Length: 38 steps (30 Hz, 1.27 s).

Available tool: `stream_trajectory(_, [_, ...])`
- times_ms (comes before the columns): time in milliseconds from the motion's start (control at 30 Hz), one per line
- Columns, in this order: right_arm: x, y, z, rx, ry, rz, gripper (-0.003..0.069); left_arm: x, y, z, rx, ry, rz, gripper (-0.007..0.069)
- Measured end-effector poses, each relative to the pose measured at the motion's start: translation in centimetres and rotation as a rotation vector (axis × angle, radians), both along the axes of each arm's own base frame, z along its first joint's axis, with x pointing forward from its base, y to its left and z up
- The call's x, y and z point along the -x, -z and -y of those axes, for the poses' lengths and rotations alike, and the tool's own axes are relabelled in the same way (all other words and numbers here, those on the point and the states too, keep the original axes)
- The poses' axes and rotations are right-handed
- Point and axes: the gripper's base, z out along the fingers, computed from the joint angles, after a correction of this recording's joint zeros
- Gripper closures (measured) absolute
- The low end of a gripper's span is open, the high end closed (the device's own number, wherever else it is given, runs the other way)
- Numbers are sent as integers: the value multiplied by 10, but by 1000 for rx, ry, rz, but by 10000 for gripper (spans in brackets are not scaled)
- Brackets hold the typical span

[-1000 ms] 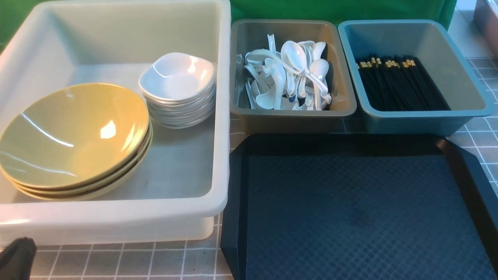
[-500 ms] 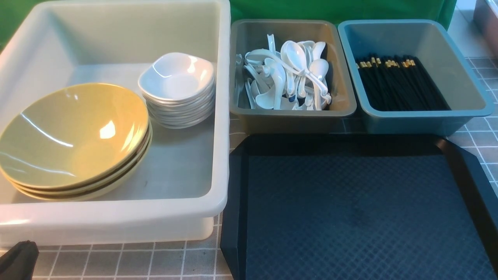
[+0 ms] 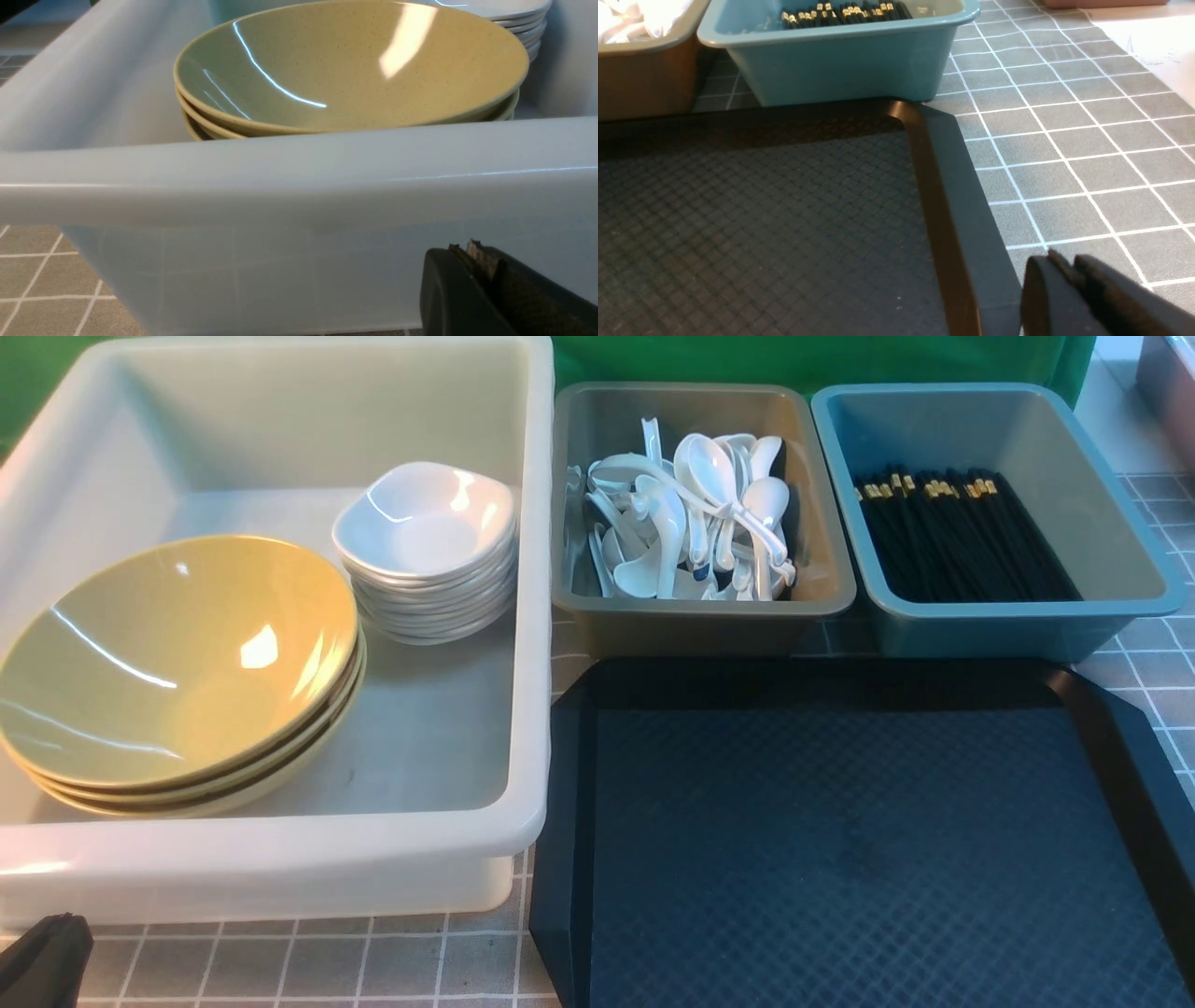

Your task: On grey table put chopsticks spoon bowls plates into blue grey white boxes.

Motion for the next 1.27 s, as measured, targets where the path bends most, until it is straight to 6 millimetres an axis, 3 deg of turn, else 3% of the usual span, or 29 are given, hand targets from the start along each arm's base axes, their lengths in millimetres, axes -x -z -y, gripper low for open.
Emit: stream_trajectory(1267, [0,0,0,10,-3,-1,583,0,0,0,0,2,-1,634])
